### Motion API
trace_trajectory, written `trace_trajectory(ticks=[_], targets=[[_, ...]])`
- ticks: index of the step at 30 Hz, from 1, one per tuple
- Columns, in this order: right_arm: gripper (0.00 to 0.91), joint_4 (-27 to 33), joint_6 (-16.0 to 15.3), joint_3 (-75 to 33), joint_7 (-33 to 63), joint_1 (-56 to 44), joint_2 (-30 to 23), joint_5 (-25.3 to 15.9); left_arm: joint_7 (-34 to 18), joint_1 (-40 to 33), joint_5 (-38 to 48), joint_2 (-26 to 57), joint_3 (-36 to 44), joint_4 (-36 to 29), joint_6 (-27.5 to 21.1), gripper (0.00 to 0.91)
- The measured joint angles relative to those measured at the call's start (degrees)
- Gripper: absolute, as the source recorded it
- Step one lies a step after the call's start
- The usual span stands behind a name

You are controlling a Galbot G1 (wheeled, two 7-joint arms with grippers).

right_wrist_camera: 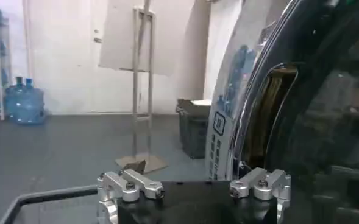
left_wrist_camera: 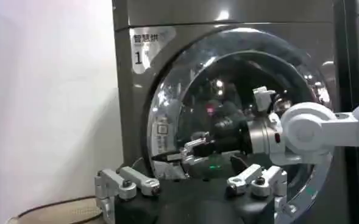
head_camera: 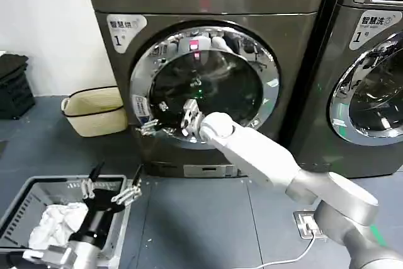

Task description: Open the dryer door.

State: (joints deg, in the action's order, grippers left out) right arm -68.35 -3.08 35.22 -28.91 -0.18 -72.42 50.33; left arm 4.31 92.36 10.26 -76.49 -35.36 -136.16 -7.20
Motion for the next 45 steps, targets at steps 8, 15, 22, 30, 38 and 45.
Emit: trace_trajectory(ticks=[8, 15, 22, 30, 38, 45], targets=[[0.907, -5.29, 0.04, 0.03, -2.06, -1.59, 3.85, 0.98, 4.89, -0.72, 5.51, 1.4, -2.95, 1.74, -0.54, 0.907], [0.907, -9.55, -0.04, -0.22, -3.59, -2.58, 6.79, 1.32, 7.76, -2.58, 7.86, 4.33, -7.51, 4.41, -0.61, 0.907], [0.907, -14.11, -0.19, -1.1, -5.93, -3.9, 9.65, 1.8, 12.65, -4.13, 10.95, 7.0, -10.73, 8.01, 2.78, 0.907], [0.907, -19.16, -0.17, -1.93, -8.75, -5.51, 13.12, 2.47, 21.2, -7.23, 18.53, 11.02, -14.25, 13.06, 5.47, 0.907], [0.907, -23.25, 0.0, -3.3, -11.7, -7.49, 16.67, 2.61, 31.09, -10.67, 24.57, 15.27, -16.67, 17.88, 6.45, 0.907], [0.907, -26.95, 0.33, -5.16, -14.84, -9.89, 20.36, 2.55, 34.95, -13.05, 26.41, 19.07, -16.38, 22.64, 8.14, 0.907]])
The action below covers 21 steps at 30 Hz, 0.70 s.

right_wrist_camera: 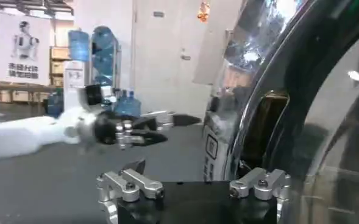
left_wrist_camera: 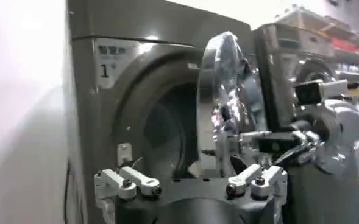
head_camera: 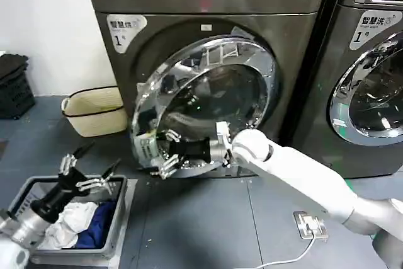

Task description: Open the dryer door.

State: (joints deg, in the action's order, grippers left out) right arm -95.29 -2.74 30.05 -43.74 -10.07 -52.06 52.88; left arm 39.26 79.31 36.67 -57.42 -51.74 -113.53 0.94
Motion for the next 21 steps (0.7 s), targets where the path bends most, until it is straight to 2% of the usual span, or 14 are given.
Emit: trace_trajectory(ticks=[10, 21], targets=[[0.907, -5.21, 1.24, -4.16, -5.11, -5.38, 6.08, 0.24, -2.32, -5.95, 3.56, 6.67, 5.22, 6.99, -0.1, 0.907], [0.907, -12.02, 1.63, -11.13, -10.73, -12.83, 12.84, -0.16, -4.49, -16.94, 3.45, 14.06, 17.09, 13.36, -0.7, 0.907]])
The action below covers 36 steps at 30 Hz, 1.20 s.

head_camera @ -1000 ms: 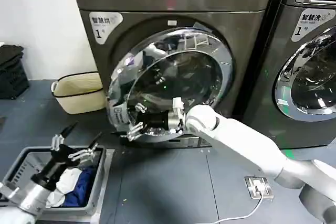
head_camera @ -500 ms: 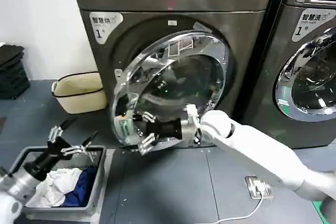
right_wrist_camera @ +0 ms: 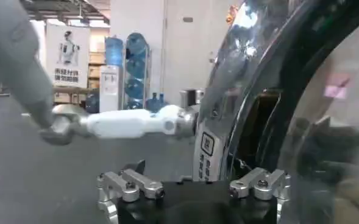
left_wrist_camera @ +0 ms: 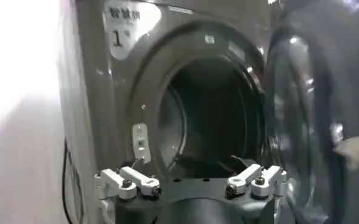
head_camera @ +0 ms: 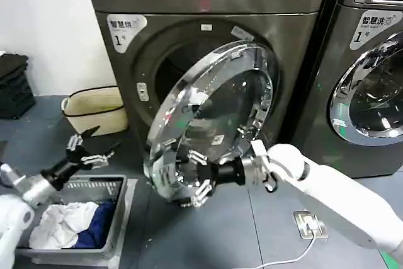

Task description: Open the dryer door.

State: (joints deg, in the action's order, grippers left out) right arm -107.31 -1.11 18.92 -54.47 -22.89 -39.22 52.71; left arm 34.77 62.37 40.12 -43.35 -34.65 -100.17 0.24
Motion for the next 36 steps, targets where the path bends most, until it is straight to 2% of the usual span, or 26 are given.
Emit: trace_trajectory(ticks=[12, 20, 24, 31, 36], targets=[[0.907, -4.96, 1.05, -11.2, -5.71, -10.77, 5.63, -0.34, 0.01, -11.6, -2.4, 2.46, 15.99, -0.66, -0.32, 0.907], [0.907, -6.39, 2.57, -24.94, -6.9, -23.75, 9.64, 0.36, 0.09, -17.5, -4.47, 1.28, 25.58, -3.11, -0.46, 0.907], [0.907, -5.87, 4.58, -32.18, -5.87, -30.11, 10.86, 0.24, 0.09, -20.31, -4.81, 0.27, 30.28, -3.72, -0.49, 0.907], [0.907, -3.4, 7.69, -46.5, -6.23, -42.63, 10.23, -1.46, 0.0, -24.65, -6.67, -2.26, 37.64, -3.17, -0.4, 0.907], [0.907, -3.2, 10.14, -61.79, -6.62, -56.78, 6.87, -2.75, -0.13, -26.14, -7.08, -4.62, 40.76, -2.73, -0.4, 0.907]])
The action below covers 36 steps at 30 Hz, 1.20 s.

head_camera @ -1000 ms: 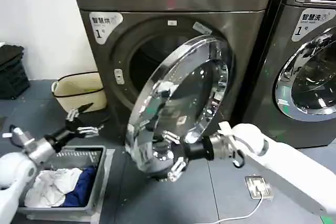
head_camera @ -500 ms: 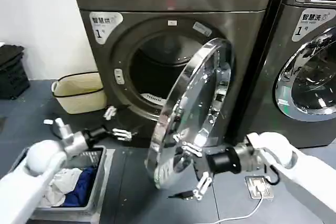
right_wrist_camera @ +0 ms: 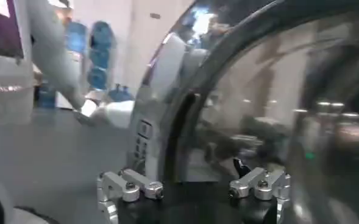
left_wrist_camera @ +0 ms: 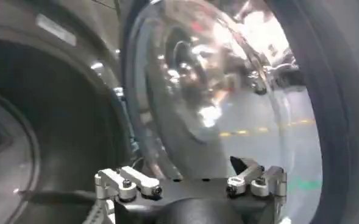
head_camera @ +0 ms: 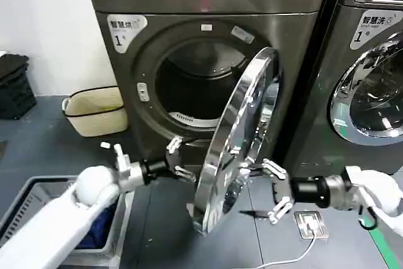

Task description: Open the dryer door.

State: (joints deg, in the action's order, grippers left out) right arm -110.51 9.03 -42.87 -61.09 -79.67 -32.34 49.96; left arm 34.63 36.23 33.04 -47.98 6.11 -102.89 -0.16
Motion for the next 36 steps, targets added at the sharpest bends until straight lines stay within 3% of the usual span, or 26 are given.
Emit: trace_trajectory(ticks=[10, 15, 18, 21, 29, 33, 36], targets=[[0.907, 1.87, 11.22, -29.28, 3.86, -25.21, -18.34, -6.29, -0.02, -2.21, -0.41, -3.75, 4.04, 0.74, 0.55, 0.907], [0.907, 6.24, 16.72, -38.9, 13.59, -31.83, -27.69, -9.61, -0.44, -3.63, -0.9, -5.99, 5.92, 1.76, 0.68, 0.907], [0.907, 8.65, 17.06, -42.71, 22.37, -33.28, -32.22, -13.06, -1.21, -4.5, -1.68, -7.4, 7.15, 2.48, 0.66, 0.907], [0.907, 10.87, 15.24, -45.87, 32.28, -34.04, -36.08, -16.28, -1.66, -5.55, -2.19, -8.89, 8.47, 3.09, 0.66, 0.907], [0.907, 16.68, 6.13, -52.85, 55.86, -35.14, -43.81, -25.92, -3.44, -8.73, -5.05, -12.36, 12.38, 5.34, 0.84, 0.907], [0.907, 19.14, 0.42, -55.07, 63.87, -34.68, -45.85, -27.12, -4.55, -10.69, -5.62, -14.17, 14.21, 7.05, 0.86, 0.907], [0.907, 20.53, -1.14, -56.52, 67.84, -34.42, -47.22, -27.05, -5.67, -12.15, -6.42, -15.4, 15.59, 8.31, 0.74, 0.907]])
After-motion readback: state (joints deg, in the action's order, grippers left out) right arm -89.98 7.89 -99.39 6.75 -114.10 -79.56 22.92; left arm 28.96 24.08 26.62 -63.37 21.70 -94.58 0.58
